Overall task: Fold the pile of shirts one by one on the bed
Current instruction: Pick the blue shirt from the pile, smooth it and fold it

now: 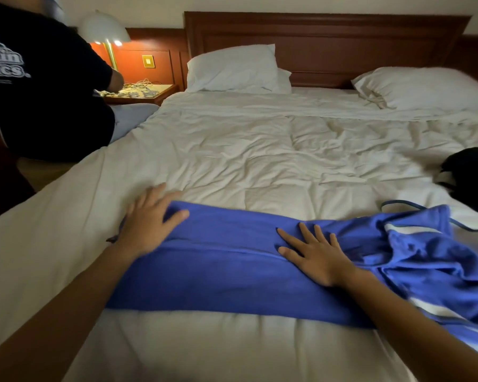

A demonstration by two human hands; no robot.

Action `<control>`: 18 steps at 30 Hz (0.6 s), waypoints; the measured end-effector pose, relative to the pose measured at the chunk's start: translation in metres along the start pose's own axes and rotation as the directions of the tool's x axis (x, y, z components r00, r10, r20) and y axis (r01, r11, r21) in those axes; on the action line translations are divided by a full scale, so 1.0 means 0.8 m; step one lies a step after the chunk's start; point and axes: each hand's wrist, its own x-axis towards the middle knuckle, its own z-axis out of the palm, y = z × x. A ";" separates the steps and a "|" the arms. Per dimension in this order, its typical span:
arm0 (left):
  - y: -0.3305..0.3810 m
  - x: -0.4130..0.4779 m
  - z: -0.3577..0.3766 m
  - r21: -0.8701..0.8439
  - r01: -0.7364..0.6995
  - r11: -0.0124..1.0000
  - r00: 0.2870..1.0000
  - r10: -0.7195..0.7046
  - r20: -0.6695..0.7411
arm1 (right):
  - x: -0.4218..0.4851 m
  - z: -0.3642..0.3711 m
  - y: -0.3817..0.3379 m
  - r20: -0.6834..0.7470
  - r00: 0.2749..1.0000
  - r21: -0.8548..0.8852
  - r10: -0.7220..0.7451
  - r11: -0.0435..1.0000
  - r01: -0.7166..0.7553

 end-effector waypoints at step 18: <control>-0.008 -0.063 -0.019 -0.022 0.479 0.877 0.859 -0.464 0.214 | -0.033 0.038 -0.106 -0.272 0.950 0.050 0.154 0.988 -0.145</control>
